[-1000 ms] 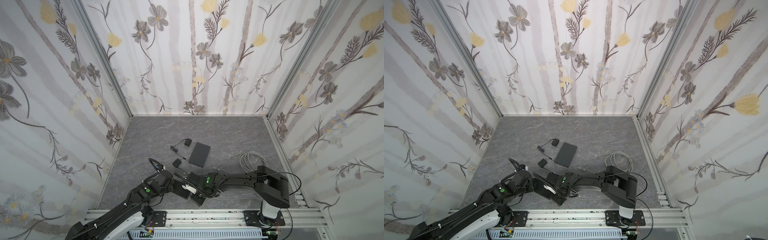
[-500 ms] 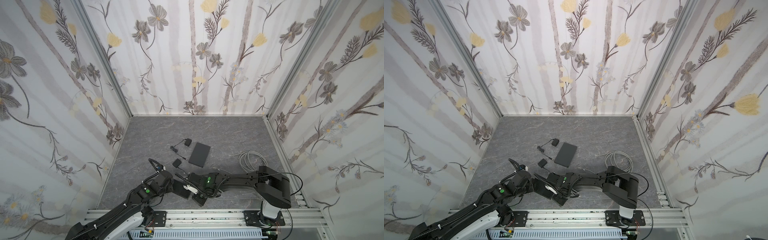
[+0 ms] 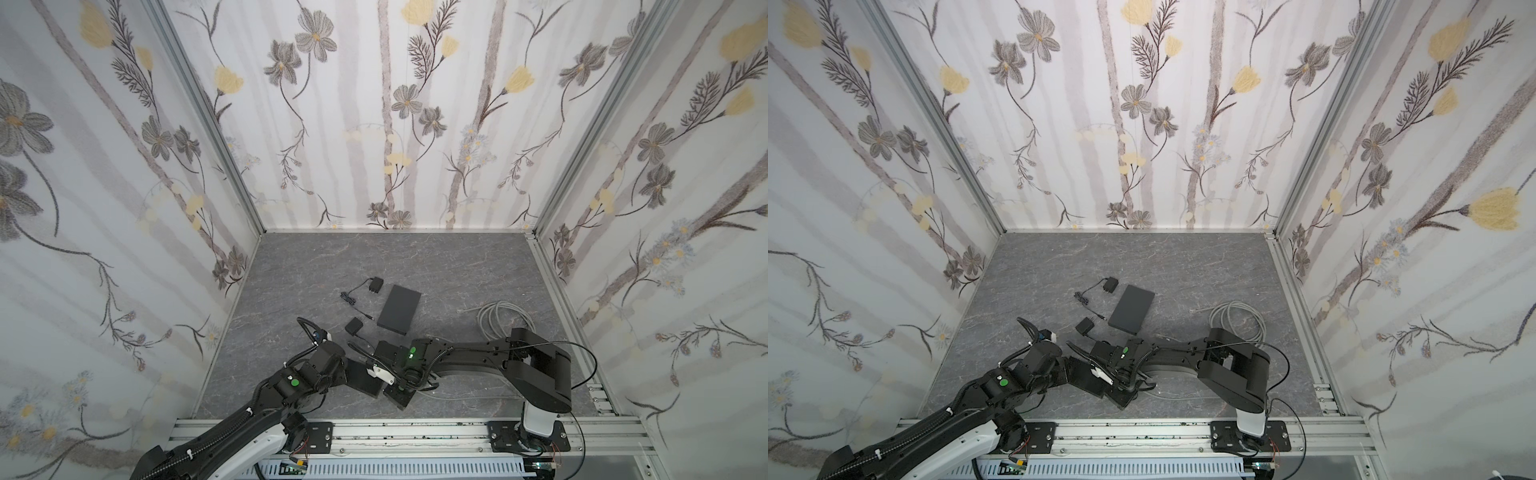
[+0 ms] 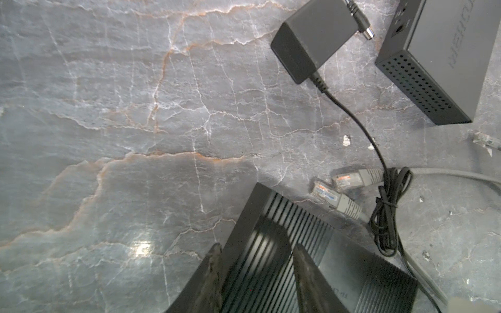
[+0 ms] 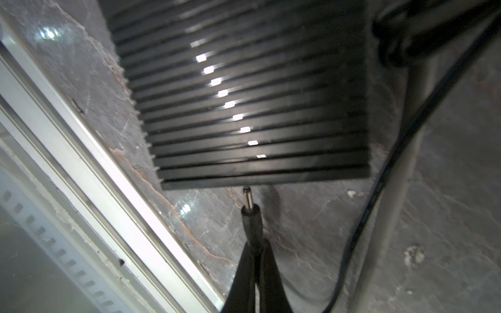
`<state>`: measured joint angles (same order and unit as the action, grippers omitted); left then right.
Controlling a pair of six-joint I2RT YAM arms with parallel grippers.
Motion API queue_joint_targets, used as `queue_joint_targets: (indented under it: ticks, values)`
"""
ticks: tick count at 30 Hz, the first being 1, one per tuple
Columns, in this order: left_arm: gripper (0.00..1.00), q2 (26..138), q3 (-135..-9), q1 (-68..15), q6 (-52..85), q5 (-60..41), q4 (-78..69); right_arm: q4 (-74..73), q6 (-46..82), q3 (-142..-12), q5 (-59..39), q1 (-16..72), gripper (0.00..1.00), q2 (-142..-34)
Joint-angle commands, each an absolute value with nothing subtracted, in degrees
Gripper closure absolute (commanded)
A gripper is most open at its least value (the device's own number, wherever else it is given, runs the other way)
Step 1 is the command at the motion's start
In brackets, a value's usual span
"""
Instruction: Insert the plug into the switch port
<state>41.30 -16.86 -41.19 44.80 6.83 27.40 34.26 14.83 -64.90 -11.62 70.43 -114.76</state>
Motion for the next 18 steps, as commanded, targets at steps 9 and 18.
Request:
queue_joint_targets:
  ticks: [9,18]
  values:
    - [0.56,41.1,-16.3,-41.2,44.6,5.5,26.4,35.5,13.0,-68.4,-7.6,70.0,1.0,-117.4]
    - [0.56,41.1,-16.2,-41.2,44.5,5.1,26.1,35.2,12.8,-69.6,-8.0,70.0,1.0,-117.3]
